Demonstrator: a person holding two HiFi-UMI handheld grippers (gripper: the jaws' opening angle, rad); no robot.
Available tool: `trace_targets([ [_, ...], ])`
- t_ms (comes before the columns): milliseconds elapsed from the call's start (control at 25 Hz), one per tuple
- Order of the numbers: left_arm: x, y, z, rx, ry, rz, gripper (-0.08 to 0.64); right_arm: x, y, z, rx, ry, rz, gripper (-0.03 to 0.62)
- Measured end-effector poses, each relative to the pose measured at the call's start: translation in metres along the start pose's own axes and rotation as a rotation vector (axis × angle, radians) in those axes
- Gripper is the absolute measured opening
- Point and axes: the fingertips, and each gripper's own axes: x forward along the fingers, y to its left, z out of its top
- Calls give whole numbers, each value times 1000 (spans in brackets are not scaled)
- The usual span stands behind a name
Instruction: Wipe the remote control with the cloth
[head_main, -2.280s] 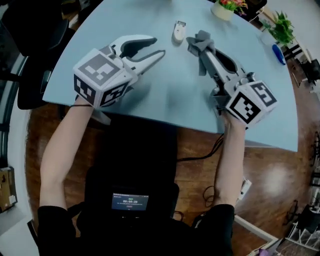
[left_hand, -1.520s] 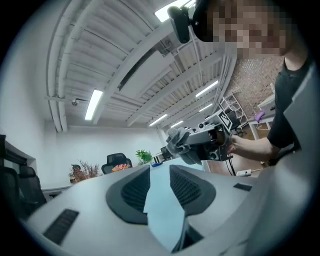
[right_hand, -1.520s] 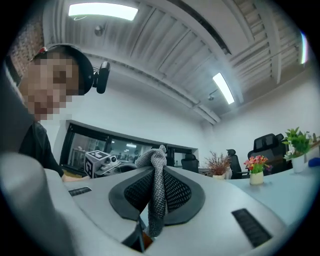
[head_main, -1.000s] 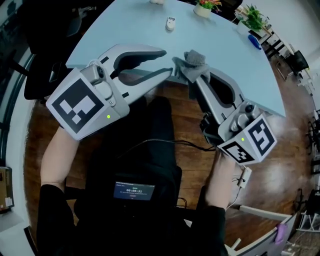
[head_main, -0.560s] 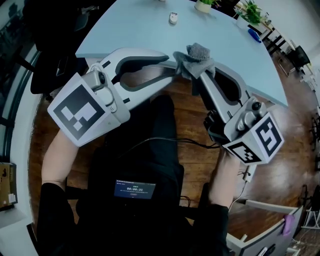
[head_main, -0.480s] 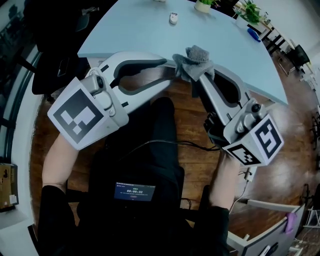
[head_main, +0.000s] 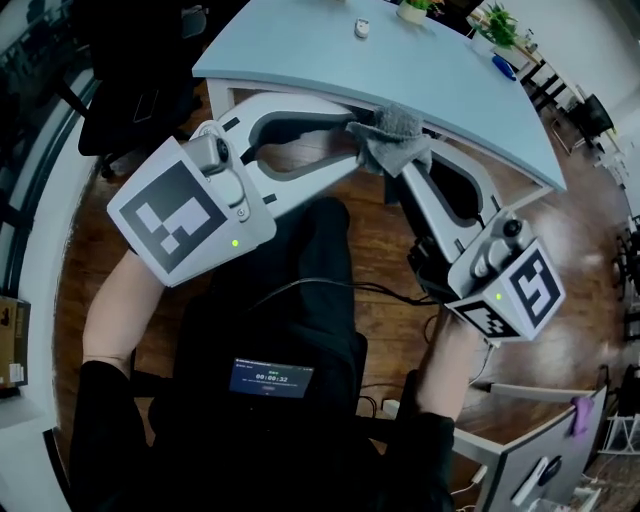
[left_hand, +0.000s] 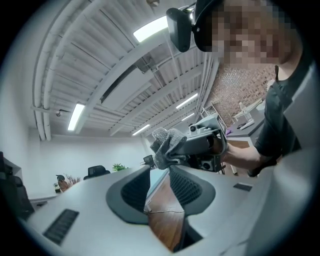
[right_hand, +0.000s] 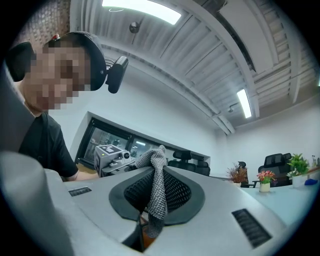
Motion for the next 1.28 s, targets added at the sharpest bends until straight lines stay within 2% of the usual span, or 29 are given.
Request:
trace_targets([
  [480,-73,-126,51,22,49,-6,128,-61,137,28,1,14,7,25],
  [680,-93,-163,82,-15,43,0,126,-82,179,54,-14,21,24,25],
  [800,-105,-184,97,30,37,9,124,-92,211,61,-129,45,44,25],
  [920,-119,-201,102,189,23,72,104,-101,245,59,-310,73,61,25],
  [1000,-127,-214,101,249,48,88,103,-107,263,57,-405,82,68,25],
  [1280,-123,-238,95,236,-1,26,101,-121,272,46,-489,89,51,25],
])
